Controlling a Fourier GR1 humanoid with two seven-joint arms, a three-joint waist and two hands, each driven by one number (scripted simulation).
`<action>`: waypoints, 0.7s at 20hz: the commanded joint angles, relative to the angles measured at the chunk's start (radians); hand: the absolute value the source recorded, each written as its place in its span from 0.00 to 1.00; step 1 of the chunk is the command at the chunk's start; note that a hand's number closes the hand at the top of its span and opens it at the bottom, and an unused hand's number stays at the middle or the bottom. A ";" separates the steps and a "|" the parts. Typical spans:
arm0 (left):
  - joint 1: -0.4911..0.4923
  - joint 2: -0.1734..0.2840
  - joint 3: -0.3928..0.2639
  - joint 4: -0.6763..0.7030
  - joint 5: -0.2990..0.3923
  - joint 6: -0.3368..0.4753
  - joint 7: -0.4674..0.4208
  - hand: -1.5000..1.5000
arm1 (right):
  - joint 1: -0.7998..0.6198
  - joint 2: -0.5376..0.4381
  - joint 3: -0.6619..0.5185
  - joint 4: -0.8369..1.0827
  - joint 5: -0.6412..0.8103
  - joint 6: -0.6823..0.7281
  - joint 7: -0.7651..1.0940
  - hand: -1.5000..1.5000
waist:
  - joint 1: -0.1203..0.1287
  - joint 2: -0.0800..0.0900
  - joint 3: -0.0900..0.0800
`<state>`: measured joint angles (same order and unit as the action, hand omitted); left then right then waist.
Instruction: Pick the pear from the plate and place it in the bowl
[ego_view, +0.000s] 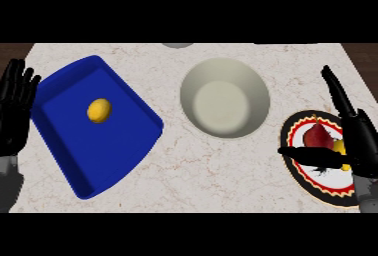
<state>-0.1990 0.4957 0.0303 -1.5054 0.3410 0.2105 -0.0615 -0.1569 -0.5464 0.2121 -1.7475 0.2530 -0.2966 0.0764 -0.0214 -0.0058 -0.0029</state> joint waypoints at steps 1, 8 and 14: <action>-0.024 0.002 0.009 0.014 0.003 0.000 0.033 0.50 | 0.062 -0.150 -0.045 -0.144 0.054 0.079 0.212 0.00 | -0.016 -0.003 0.000; 0.003 -0.007 0.012 0.004 -0.016 0.004 0.005 0.50 | 0.098 -0.393 -0.084 -0.294 -0.086 0.431 0.504 0.00 | -0.015 -0.004 -0.001; -0.042 -0.024 0.009 0.036 -0.025 -0.009 -0.001 0.50 | 0.050 -0.506 -0.104 -0.321 -0.261 0.680 0.630 0.00 | 0.005 0.004 0.001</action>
<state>-0.2118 0.4816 0.0427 -1.4829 0.3277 0.1954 -0.0681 -0.1123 -0.9736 0.1123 -2.0183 0.0738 0.2408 0.6259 -0.0165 -0.0038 -0.0028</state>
